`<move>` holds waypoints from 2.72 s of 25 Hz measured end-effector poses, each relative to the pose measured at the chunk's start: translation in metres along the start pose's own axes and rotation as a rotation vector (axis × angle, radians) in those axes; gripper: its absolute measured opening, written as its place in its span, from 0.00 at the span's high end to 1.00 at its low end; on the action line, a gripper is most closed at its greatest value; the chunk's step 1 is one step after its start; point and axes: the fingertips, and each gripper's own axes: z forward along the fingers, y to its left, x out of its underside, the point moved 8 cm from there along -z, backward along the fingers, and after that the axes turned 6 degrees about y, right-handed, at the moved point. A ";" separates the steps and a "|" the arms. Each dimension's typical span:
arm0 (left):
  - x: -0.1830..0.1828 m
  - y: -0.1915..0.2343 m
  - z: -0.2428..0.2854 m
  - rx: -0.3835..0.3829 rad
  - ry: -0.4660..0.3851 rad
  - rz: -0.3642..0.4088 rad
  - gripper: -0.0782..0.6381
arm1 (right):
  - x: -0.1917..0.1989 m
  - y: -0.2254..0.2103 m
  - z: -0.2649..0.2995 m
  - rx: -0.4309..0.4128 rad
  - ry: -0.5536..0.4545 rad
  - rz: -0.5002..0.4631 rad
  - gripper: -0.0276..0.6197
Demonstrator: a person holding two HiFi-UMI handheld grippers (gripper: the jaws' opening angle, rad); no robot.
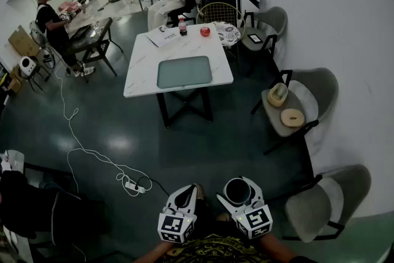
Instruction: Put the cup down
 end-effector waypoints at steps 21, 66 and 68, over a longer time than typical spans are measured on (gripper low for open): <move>0.001 0.011 0.000 -0.023 -0.013 -0.015 0.88 | -0.006 0.002 0.008 -0.010 -0.007 -0.002 0.36; -0.104 0.136 0.128 0.074 -0.061 -0.056 0.88 | -0.108 -0.059 0.149 0.049 0.001 0.010 0.36; -0.109 0.143 0.131 0.082 -0.073 -0.052 0.88 | -0.114 -0.058 0.156 0.057 -0.004 0.001 0.36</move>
